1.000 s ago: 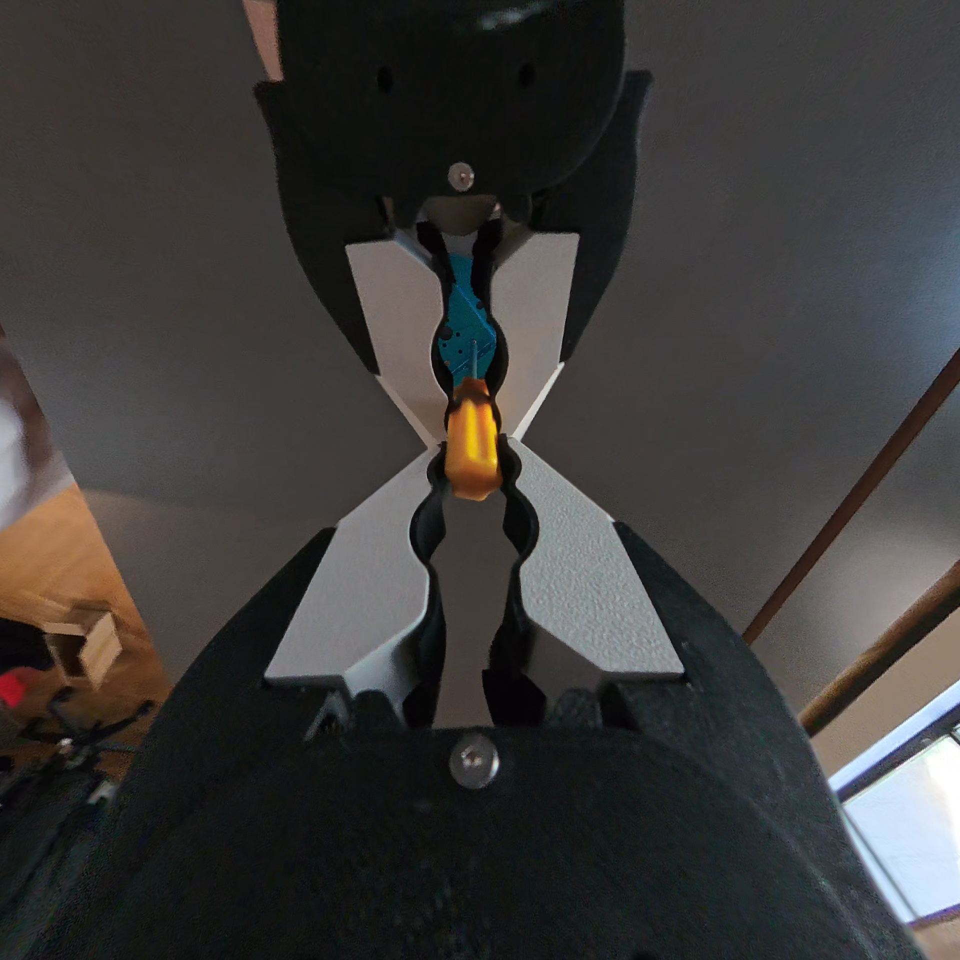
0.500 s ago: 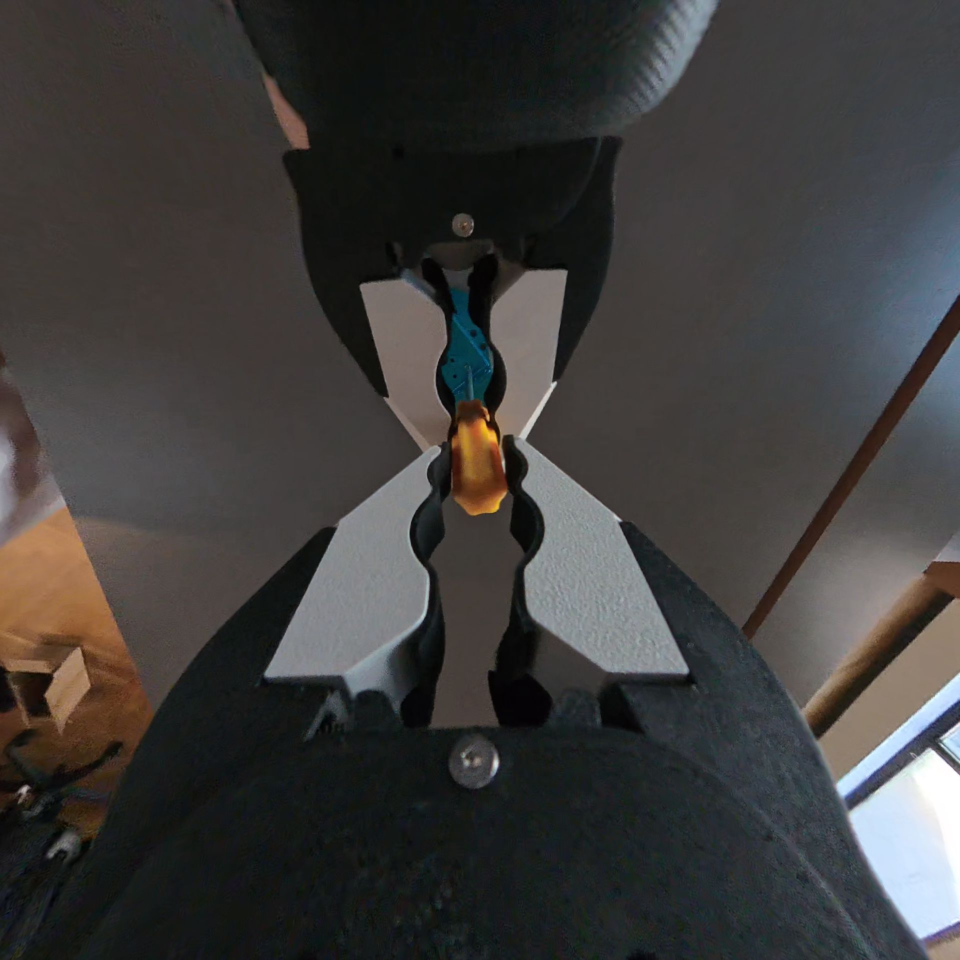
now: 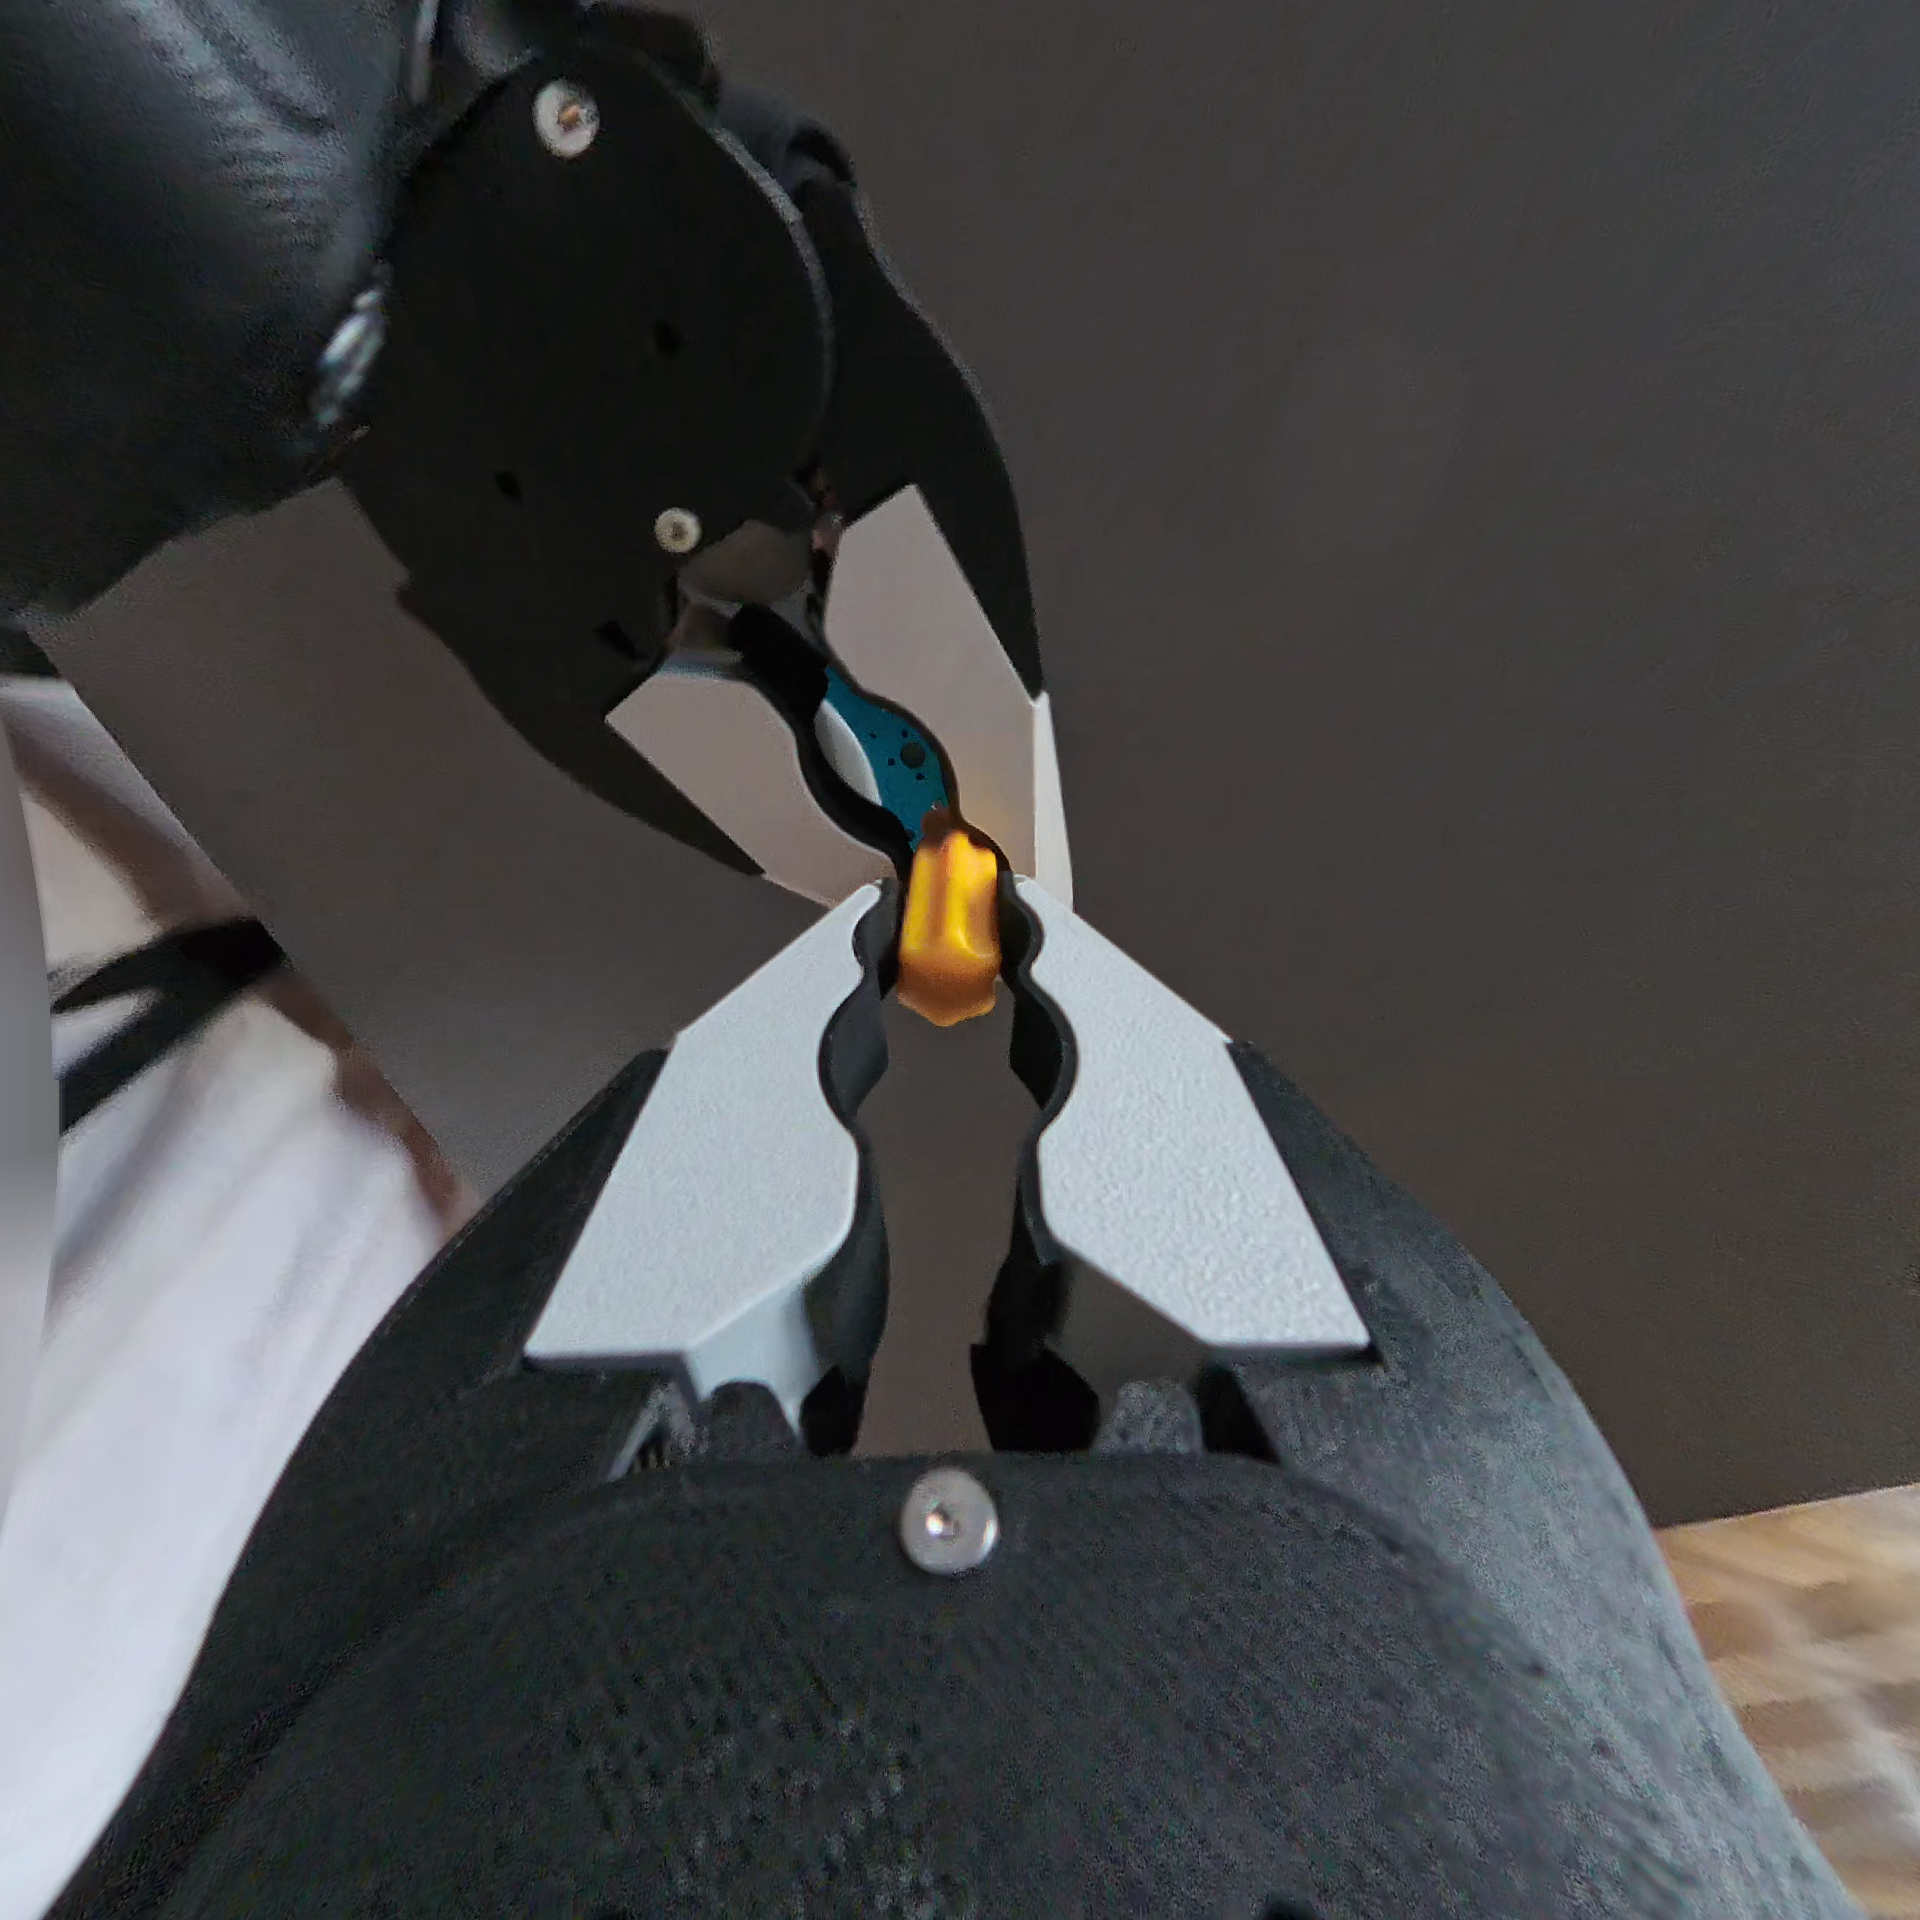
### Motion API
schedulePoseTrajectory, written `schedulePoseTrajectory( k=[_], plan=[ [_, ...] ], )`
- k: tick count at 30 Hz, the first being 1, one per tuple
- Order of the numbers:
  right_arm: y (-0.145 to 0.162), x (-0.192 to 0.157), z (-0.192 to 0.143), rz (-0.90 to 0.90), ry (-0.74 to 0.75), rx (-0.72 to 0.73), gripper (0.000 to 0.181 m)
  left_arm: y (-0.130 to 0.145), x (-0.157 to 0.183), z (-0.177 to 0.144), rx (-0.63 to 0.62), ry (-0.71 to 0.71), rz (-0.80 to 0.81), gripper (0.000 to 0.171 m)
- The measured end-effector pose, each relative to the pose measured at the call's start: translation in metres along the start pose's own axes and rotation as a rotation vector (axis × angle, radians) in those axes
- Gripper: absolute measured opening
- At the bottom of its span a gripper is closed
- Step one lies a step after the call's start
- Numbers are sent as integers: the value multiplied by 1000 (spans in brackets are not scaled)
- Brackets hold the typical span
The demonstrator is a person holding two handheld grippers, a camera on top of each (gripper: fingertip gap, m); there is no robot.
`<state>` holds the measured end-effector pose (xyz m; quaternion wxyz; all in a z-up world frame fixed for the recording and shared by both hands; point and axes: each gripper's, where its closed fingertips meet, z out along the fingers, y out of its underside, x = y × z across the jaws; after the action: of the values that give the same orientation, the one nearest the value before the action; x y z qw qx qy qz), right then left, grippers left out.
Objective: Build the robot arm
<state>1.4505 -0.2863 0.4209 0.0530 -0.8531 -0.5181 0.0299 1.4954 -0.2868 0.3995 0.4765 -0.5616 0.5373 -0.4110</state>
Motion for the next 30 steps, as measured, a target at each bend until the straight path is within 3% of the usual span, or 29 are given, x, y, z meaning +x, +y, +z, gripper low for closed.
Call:
schedulePoseTrajectory(
  k=[3, 7, 12, 14, 17, 20, 22, 25, 28, 30],
  plan=[
    [0, -8, -3, -295, -18, -14, 29, 0, 1, 0, -1, 10, 4, 9],
    [3, -1, -5, -566, 63, -37, 20, 0, 3, 0, -1, 18, 8, 9],
    [5, -2, -4, -552, 47, -58, 18, 0, 4, 0, -6, 28, 14, 9],
    [4, -1, -3, -407, 33, -61, 18, 1, 3, 0, -12, 24, 5, 8],
    [6, 2, -3, -15, 9, -62, 17, 2, -2, 1, -23, -12, 4, 9],
    [8, 1, -3, 76, 0, -56, 17, 2, -1, 1, -39, -32, 42, 9],
    [11, -4, -1, 4, -24, -82, 18, 3, 2, 1, -39, -16, 66, 9],
    [15, -6, 2, -267, -2, -121, 31, 3, 2, 1, -32, -7, 59, 9],
    [10, 2, 1, -440, 87, -103, 18, 2, 1, 0, -23, -2, 45, 9],
    [8, 3, 2, -441, 73, -95, 18, 2, 0, -1, -18, 3, 33, 9]
  ],
)
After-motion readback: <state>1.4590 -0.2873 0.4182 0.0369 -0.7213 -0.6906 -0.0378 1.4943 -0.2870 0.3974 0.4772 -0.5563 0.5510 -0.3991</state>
